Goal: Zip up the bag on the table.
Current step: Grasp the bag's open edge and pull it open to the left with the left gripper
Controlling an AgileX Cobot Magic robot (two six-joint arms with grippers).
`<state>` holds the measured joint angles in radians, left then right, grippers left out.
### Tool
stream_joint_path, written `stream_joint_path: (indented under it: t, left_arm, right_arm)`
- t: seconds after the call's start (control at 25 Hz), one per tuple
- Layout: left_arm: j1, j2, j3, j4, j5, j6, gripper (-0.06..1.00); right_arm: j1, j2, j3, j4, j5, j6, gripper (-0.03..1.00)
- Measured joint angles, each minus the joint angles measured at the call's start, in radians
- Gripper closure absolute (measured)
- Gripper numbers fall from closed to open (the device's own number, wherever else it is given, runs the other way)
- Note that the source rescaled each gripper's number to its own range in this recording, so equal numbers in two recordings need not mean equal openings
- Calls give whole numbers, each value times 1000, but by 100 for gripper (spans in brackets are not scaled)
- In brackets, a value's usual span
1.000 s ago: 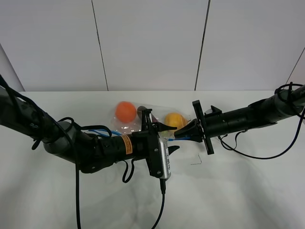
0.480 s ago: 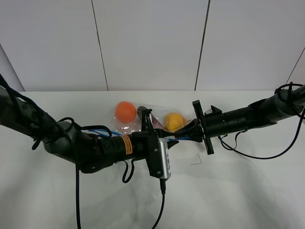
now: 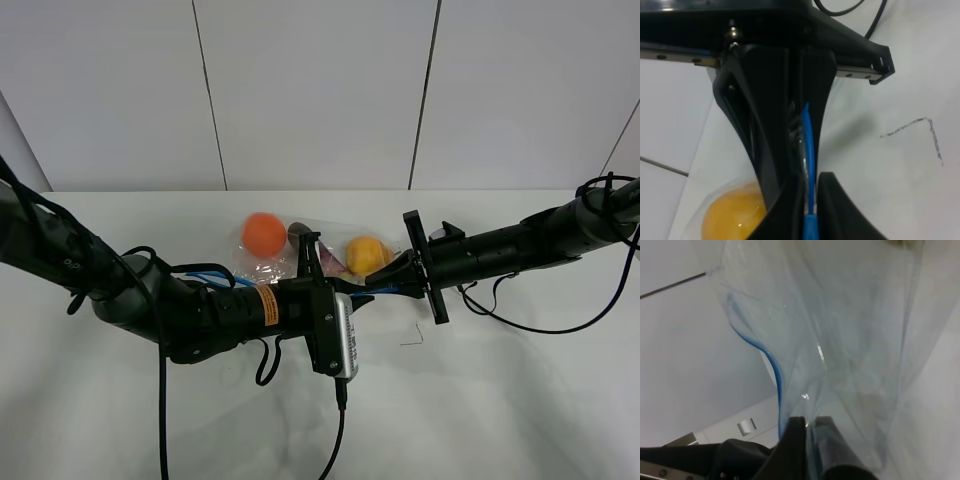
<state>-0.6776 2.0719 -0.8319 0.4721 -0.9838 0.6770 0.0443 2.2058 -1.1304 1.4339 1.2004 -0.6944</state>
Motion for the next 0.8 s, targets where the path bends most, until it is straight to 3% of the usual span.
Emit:
stream_joint_path:
  t: [0.32,0.8]
  left_arm:
    - [16,0,43,-32,-21,26,94]
    - [215,-13,123,-49,-17,58,94]
  right_arm:
    - [4,0,0,0,-4,-1,97]
    - [5,0,0,25,-19,-3,97]
